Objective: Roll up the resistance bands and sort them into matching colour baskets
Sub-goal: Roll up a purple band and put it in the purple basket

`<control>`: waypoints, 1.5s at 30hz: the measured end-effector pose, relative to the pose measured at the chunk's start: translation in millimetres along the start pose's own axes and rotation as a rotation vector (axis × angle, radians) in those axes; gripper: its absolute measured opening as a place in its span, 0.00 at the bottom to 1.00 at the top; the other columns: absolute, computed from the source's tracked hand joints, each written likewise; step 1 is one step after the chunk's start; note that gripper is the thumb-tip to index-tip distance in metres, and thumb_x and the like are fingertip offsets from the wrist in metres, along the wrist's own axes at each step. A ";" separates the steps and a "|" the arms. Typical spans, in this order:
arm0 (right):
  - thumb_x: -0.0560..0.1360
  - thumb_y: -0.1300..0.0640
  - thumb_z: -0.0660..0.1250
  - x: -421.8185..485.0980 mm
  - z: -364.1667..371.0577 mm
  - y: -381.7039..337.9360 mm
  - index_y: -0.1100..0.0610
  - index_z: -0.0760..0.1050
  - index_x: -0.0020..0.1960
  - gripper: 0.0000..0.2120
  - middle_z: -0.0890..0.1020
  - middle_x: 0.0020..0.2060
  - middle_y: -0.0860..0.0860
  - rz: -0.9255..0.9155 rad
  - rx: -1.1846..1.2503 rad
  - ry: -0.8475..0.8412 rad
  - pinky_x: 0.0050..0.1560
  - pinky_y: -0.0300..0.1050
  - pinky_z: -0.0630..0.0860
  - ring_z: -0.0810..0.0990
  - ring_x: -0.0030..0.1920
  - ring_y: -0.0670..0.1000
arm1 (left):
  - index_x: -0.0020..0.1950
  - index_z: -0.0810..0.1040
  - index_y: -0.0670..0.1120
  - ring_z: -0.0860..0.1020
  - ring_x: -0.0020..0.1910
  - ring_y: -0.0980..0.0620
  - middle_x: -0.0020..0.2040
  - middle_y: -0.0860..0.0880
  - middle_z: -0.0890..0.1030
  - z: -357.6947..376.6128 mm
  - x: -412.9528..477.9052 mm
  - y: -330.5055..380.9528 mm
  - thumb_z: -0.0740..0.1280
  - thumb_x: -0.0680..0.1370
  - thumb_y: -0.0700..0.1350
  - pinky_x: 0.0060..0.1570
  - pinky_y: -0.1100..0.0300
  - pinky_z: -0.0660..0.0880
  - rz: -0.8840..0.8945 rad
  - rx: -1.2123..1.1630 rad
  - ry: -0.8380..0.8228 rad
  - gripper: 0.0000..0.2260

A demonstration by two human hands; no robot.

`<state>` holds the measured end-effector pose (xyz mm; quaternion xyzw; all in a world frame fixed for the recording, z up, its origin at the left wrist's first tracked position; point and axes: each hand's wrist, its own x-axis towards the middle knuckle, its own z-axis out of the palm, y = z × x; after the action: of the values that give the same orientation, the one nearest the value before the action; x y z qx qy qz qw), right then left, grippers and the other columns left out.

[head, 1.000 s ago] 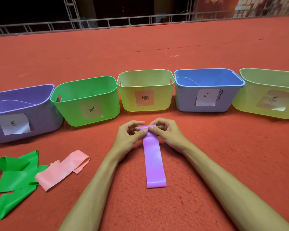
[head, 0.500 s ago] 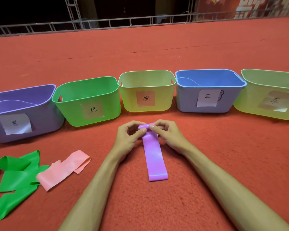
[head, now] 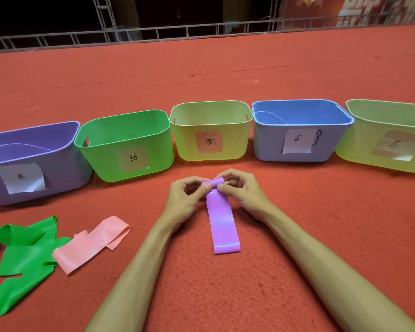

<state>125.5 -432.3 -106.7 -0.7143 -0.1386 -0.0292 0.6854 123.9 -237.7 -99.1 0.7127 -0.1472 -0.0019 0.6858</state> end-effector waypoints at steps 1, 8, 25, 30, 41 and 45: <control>0.74 0.58 0.73 0.5 0.4 -0.3 0.62 0.81 0.54 0.11 0.86 0.46 0.63 0.011 0.006 0.008 0.50 0.48 0.76 0.84 0.46 0.52 | 0.55 0.84 0.36 0.83 0.42 0.57 0.45 0.48 0.87 0.1 -0.4 0.5 0.72 0.80 0.36 0.40 0.67 0.77 0.004 0.000 -0.006 0.06; 0.80 0.62 0.71 1.1 -0.2 1.9 0.63 0.82 0.50 0.04 0.85 0.41 0.56 -0.006 -0.017 0.042 0.49 0.52 0.76 0.81 0.43 0.51 | 0.58 0.84 0.43 0.84 0.45 0.54 0.46 0.47 0.88 -2.0 0.2 -1.1 0.75 0.77 0.36 0.45 0.60 0.80 0.002 0.008 0.012 0.11; 0.82 0.60 0.68 -3.3 -3.1 -4.4 0.64 0.78 0.51 0.06 0.84 0.32 0.47 0.046 -0.015 0.026 0.32 0.34 0.73 0.78 0.32 0.41 | 0.59 0.82 0.36 0.84 0.47 0.52 0.50 0.40 0.87 -4.5 1.7 -2.8 0.74 0.76 0.32 0.47 0.60 0.80 0.010 -0.018 -0.040 0.13; 0.81 0.61 0.70 -4.8 -4.8 -7.6 0.64 0.78 0.55 0.06 0.86 0.42 0.60 0.009 -0.001 0.006 0.41 0.42 0.76 0.82 0.42 0.51 | 0.57 0.83 0.38 0.80 0.38 0.57 0.40 0.45 0.85 -2.4 3.7 -4.0 0.73 0.79 0.39 0.43 0.64 0.77 -0.032 0.014 -0.040 0.08; 0.78 0.56 0.73 -4.6 -1.1 -5.8 0.59 0.81 0.51 0.07 0.87 0.43 0.62 0.029 -0.026 0.009 0.41 0.44 0.74 0.82 0.42 0.49 | 0.57 0.83 0.35 0.83 0.48 0.52 0.52 0.38 0.86 -3.2 1.5 -2.2 0.74 0.77 0.34 0.48 0.62 0.79 0.029 0.038 -0.054 0.09; 0.80 0.61 0.72 -4.8 -3.9 -3.7 0.64 0.80 0.53 0.06 0.86 0.46 0.65 -0.006 -0.021 -0.003 0.45 0.46 0.77 0.83 0.44 0.52 | 0.59 0.83 0.39 0.84 0.48 0.52 0.50 0.40 0.87 -2.6 2.1 -5.4 0.75 0.77 0.37 0.52 0.58 0.80 0.018 0.040 -0.050 0.11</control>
<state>120.6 -436.8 -103.9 -0.7210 -0.1416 -0.0316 0.6776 127.6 -235.5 -103.9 0.7245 -0.1708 -0.0107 0.6677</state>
